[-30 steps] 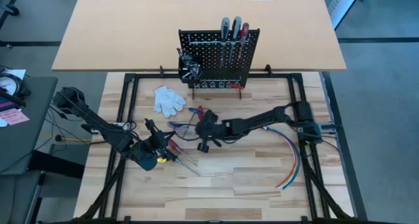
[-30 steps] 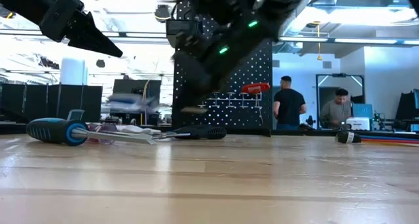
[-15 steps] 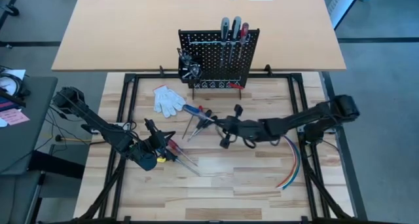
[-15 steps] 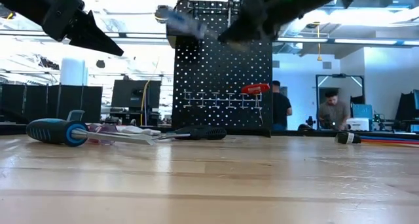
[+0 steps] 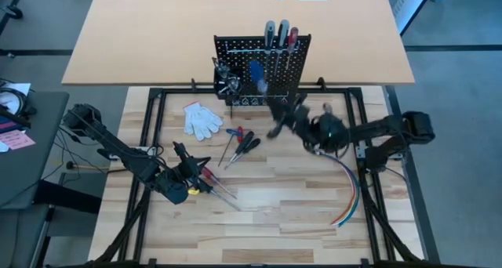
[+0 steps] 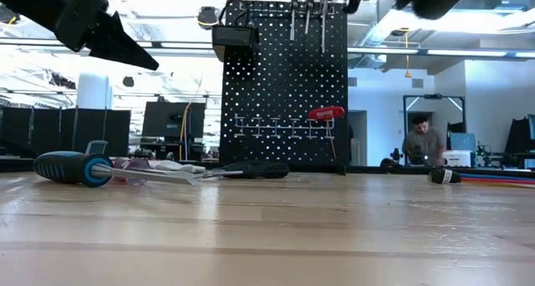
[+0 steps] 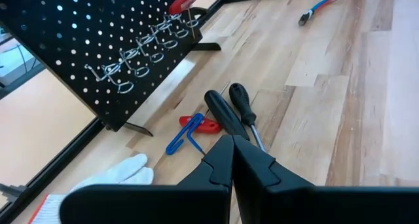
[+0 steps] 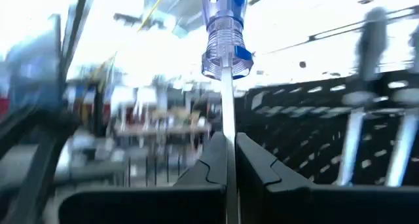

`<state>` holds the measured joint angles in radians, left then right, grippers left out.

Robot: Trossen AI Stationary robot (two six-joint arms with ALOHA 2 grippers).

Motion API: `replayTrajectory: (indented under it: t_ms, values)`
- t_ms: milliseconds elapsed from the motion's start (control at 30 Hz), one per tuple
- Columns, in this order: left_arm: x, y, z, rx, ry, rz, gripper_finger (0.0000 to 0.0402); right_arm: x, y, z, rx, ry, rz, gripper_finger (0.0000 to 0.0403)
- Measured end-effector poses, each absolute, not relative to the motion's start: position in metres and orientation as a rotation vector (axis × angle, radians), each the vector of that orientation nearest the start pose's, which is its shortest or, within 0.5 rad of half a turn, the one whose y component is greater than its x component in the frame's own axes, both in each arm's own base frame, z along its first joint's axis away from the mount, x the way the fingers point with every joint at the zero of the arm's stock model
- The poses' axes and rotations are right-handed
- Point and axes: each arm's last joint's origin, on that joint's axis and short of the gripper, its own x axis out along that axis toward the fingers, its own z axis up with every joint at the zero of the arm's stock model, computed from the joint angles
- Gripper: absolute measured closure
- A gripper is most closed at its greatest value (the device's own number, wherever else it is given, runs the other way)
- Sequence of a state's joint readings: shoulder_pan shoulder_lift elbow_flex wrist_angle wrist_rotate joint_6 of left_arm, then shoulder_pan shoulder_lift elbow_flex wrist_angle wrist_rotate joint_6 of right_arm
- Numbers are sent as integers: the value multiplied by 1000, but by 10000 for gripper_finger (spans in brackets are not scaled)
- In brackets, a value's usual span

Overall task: Hang tools onto peg board
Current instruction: Hang the transparent blue screwdriver on the peg board

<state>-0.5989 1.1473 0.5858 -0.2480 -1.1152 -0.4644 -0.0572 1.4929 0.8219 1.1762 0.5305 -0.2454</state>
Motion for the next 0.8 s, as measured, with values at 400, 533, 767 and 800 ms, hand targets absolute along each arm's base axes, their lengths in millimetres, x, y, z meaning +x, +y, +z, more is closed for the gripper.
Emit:
replayTrajectory:
  t_ms: [400, 533, 767, 800]
  values:
    - [185, -95, 206, 179, 398, 599, 402, 334, -98, 316, 30, -559, -616, 388]
    - [185, -94, 206, 180, 397, 600, 401, 354, -102, 318, 33, -582, -640, 388]
    - [185, -94, 206, 185, 401, 601, 401, 368, -105, 319, -26, -585, -725, 387]
    - [184, -94, 206, 186, 402, 601, 402, 369, -105, 319, -26, -583, -725, 387]
